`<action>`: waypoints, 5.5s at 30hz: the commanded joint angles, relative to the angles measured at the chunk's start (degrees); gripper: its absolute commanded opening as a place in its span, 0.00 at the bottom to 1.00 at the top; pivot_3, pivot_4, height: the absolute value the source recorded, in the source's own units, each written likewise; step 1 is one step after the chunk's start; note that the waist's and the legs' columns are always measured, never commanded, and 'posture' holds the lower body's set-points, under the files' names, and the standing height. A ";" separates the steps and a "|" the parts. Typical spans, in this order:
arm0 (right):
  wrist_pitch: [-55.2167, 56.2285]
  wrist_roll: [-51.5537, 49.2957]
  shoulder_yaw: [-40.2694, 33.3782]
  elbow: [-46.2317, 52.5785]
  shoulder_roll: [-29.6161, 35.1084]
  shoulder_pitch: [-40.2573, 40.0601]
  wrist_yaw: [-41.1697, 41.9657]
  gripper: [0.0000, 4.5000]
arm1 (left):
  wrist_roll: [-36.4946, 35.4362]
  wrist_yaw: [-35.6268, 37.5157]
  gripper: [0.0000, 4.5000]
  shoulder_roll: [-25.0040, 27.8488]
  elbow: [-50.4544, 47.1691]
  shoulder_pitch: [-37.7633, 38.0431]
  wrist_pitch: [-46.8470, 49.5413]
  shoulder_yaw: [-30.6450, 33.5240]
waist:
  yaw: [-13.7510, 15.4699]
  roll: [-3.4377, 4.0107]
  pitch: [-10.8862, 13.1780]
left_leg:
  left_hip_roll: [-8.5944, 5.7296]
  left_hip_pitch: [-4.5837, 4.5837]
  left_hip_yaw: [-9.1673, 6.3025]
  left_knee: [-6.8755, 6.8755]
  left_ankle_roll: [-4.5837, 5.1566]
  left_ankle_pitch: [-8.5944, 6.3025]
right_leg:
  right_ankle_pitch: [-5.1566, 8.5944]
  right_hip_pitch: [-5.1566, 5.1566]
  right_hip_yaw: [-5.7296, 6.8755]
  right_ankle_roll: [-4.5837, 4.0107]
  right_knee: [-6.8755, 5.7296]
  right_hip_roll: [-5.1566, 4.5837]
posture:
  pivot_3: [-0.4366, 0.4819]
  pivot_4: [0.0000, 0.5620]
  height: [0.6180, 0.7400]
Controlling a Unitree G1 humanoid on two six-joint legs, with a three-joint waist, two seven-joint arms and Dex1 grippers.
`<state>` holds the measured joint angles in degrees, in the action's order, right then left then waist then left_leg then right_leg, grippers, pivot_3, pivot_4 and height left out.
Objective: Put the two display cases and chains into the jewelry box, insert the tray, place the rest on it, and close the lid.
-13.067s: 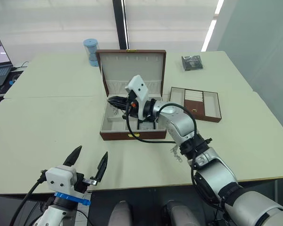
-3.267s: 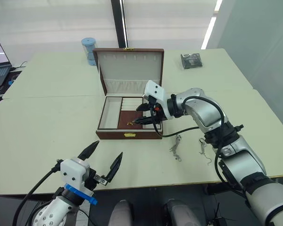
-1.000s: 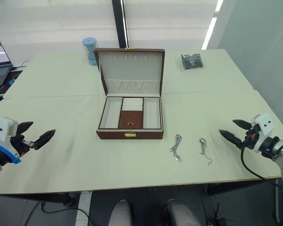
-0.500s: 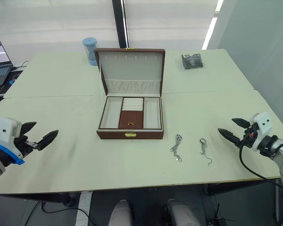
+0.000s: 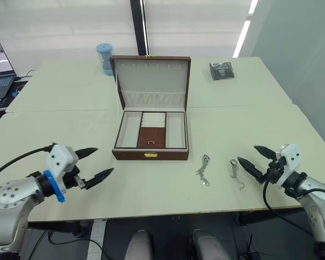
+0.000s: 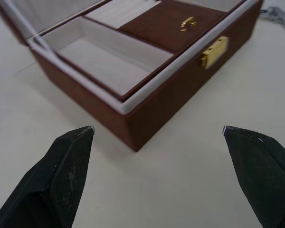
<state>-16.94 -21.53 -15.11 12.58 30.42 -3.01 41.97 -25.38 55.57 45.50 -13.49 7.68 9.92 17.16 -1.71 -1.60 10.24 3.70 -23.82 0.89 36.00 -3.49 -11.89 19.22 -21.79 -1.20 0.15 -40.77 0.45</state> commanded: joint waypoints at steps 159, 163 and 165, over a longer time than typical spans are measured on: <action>4.85 12.77 25.29 -49.60 -38.44 61.29 -3.20 0.99 | 3.05 -30.31 1.00 -26.96 -23.80 17.13 -3.24 -5.10 | -0.14 -0.35 -0.40 | 0.10 -0.06 -0.35 -0.08 0.02 -0.01 | -0.02 -0.12 0.01 -0.04 0.05 -0.05 | 0.48 0.27 1.00; 3.98 11.11 24.40 -42.20 -34.61 57.21 0.35 0.99 | 0.76 -29.15 1.00 -24.94 -23.59 16.71 -0.30 -3.56 | -0.12 -0.35 -0.40 | 0.10 -0.08 -0.37 -0.08 0.02 -0.01 | -0.02 -0.12 0.02 -0.04 0.05 -0.05 | 0.48 0.27 1.00; 3.15 9.76 23.37 -37.47 -31.57 54.07 2.39 0.99 | -0.85 -27.53 1.00 -22.85 -22.49 16.38 0.70 -1.68 | 0.04 -0.36 -0.40 | 0.11 -0.10 -0.40 -0.07 0.02 -0.01 | -0.02 -0.12 0.05 -0.04 0.05 -0.06 | 0.48 0.27 1.00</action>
<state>-13.47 -9.70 10.27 -30.46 -3.15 52.59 42.39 -24.31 26.62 21.04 -35.31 24.46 10.08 13.09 -1.67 -1.96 9.84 3.81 -23.93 0.49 35.93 -3.47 -11.90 19.20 -21.91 -1.14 0.11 -40.71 0.38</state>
